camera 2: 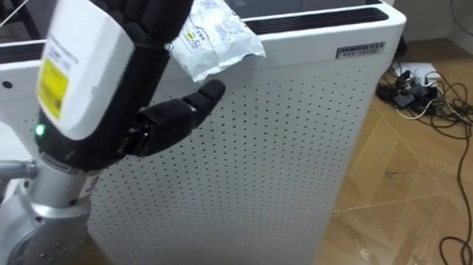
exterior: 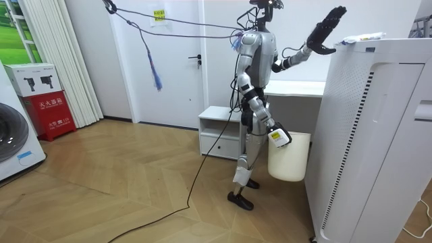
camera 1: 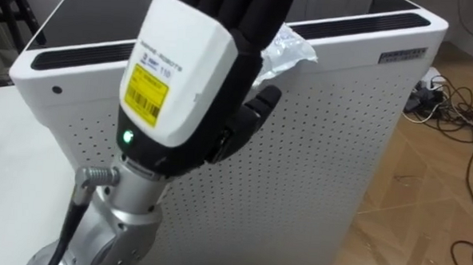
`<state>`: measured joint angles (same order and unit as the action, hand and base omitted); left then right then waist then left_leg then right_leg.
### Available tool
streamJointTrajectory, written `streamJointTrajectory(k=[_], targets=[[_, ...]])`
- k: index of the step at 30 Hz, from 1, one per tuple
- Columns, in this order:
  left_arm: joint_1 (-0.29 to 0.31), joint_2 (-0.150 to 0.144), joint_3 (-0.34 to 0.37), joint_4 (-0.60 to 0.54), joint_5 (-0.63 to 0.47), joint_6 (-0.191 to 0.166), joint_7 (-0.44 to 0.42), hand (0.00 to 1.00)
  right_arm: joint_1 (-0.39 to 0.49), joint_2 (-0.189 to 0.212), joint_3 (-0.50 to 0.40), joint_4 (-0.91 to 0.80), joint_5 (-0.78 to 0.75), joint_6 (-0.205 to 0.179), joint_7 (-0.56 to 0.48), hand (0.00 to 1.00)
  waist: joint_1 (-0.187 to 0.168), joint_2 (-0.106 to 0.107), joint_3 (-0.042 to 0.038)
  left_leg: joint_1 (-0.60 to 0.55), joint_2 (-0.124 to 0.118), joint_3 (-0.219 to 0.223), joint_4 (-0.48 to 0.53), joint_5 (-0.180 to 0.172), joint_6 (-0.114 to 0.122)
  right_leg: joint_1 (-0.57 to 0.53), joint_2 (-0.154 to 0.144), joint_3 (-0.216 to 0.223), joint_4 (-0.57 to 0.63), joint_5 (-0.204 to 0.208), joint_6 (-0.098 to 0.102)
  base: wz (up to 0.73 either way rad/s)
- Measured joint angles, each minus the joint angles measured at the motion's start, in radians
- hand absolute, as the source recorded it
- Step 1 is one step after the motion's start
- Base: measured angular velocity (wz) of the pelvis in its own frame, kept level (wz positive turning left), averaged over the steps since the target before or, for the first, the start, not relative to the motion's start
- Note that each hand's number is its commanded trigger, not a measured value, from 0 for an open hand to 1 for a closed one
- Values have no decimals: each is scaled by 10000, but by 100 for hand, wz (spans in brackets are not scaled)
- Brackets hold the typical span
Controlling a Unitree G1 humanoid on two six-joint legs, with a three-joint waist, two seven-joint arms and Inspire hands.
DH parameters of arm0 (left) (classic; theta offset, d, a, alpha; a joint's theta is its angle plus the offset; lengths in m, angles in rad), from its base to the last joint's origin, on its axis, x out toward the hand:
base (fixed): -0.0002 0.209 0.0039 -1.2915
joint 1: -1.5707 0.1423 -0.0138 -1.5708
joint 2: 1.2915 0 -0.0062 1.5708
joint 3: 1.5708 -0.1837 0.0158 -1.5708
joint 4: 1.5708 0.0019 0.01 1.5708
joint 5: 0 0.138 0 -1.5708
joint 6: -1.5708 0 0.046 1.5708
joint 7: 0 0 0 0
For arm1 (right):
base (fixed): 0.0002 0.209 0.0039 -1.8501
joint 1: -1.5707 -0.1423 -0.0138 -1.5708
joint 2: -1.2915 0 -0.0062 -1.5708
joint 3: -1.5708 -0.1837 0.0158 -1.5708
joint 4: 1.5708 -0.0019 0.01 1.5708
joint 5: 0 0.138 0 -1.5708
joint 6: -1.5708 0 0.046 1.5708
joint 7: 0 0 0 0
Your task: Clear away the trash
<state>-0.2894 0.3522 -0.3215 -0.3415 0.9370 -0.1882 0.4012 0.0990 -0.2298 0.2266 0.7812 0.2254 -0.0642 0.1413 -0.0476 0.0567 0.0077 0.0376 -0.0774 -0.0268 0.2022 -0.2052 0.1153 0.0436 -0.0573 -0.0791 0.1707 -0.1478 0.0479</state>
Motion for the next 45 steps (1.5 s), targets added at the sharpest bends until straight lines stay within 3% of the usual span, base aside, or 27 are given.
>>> streamJointTrajectory(k=[14, 25, 26, 27, 30, 37, 45], targets=[[-1, 127, -6, 888, -28, 387, -224, 0, 0, -73, -4, 27, -6, 25, 23, 100, -330, 109, 42, -20, 28, 141, -59, 0, -2, -87, 56, 245, -24, 16, -6, -2], [-15, 155, 6, 1067, -29, 878, -501, 1, -14, -88, -24, -14, -5, 364, 22, 100, -332, 216, 23, -15, 29, 113, -66, -1, -2, -100, 62, 252, -19, 16, -6, 0], [-19, 197, 9, 1197, -34, 976, -501, 59, -21, -97, -35, -19, -3, 372, 17, 100, -328, 244, 17, -11, 29, 114, -66, -1, -2, -103, 62, 263, -19, 16, -7, 0], [-23, 236, 19, 1321, -35, 1072, -501, 100, -21, -102, -38, -19, -1, 383, 11, 100, -330, 267, 7, -8, 29, 114, -65, 0, -2, -103, 62, 265, -19, 15, -7, 0], [-24, 240, 61, 1371, -87, 1216, -501, 100, -20, -101, -60, -24, -10, 434, -1, 100, -303, 275, 8, 8, 28, 114, -55, 2, -6, -98, 59, 273, -14, 16, -7, 0], [-57, 453, 307, 1199, -77, 1126, -706, 100, -16, -76, -139, -108, -217, 434, 0, 100, -222, 234, 24, 60, 48, 180, -58, 4, -9, -105, 73, 341, 7, 21, -15, -2], [-693, 451, 842, 989, -62, 1166, -836, 100, -17, -73, -145, -110, -367, 500, 28, 100, -227, 146, 37, 53, 76, 234, -129, 8, -22, -133, 109, 367, 35, 32, -29, -2]])
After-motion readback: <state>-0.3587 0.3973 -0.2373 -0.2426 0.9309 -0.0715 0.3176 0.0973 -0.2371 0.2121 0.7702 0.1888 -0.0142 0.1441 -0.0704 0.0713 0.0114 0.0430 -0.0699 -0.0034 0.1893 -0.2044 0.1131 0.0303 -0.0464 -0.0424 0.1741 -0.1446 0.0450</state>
